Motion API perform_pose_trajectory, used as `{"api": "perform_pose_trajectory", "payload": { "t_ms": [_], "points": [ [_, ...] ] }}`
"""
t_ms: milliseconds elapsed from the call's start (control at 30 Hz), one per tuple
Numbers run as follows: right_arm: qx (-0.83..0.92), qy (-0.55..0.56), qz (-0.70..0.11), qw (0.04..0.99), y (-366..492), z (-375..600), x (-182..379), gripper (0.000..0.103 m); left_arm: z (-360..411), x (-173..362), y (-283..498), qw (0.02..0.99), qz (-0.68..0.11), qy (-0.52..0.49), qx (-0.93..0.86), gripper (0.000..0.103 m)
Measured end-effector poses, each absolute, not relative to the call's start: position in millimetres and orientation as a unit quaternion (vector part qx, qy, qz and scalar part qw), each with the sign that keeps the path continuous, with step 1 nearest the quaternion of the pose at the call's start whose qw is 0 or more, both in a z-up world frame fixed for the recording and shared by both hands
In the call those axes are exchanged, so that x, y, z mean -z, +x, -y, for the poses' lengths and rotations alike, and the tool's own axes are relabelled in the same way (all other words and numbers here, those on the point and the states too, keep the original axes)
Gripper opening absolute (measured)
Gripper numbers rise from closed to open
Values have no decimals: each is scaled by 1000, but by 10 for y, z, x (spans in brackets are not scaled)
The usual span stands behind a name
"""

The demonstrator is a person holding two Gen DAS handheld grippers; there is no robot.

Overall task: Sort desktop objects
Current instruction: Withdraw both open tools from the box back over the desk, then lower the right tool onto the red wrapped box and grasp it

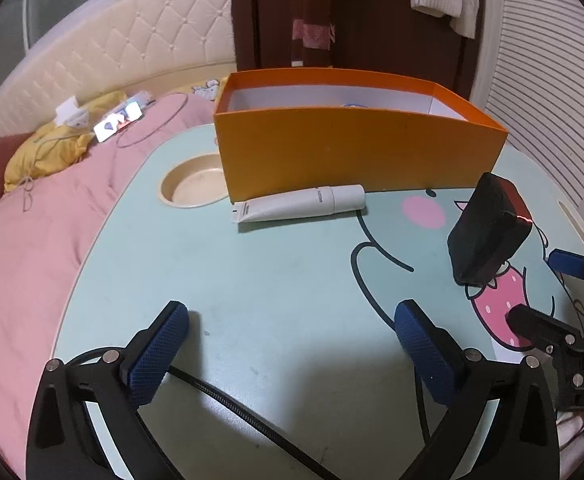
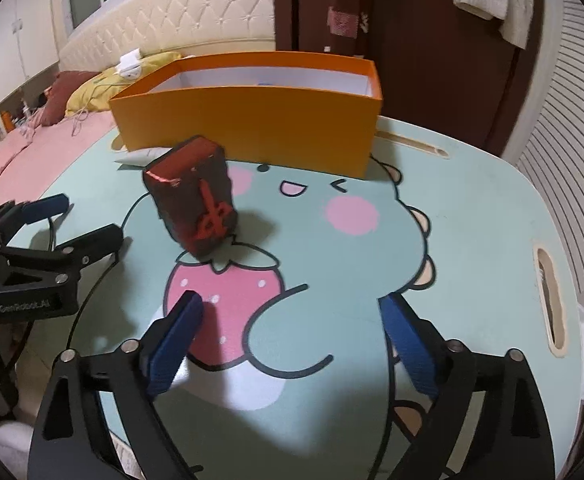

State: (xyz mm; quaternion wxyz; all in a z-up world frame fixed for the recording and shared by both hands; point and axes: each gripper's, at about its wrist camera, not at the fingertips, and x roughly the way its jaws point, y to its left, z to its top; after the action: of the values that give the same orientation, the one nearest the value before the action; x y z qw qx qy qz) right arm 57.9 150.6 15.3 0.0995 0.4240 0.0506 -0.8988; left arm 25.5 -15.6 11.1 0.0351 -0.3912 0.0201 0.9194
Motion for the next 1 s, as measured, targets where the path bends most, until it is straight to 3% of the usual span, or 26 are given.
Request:
{"api": "perform_pose_trajectory", "payload": {
  "t_ms": [100, 1000],
  "points": [
    [897, 427, -53, 103, 579, -1504, -138, 102, 155, -106, 262, 35, -20, -390, -920, 103],
    [896, 427, -54, 106, 579, -1467, -119, 103, 197, -121, 277, 39, -21, -389, -920, 102]
  ]
}}
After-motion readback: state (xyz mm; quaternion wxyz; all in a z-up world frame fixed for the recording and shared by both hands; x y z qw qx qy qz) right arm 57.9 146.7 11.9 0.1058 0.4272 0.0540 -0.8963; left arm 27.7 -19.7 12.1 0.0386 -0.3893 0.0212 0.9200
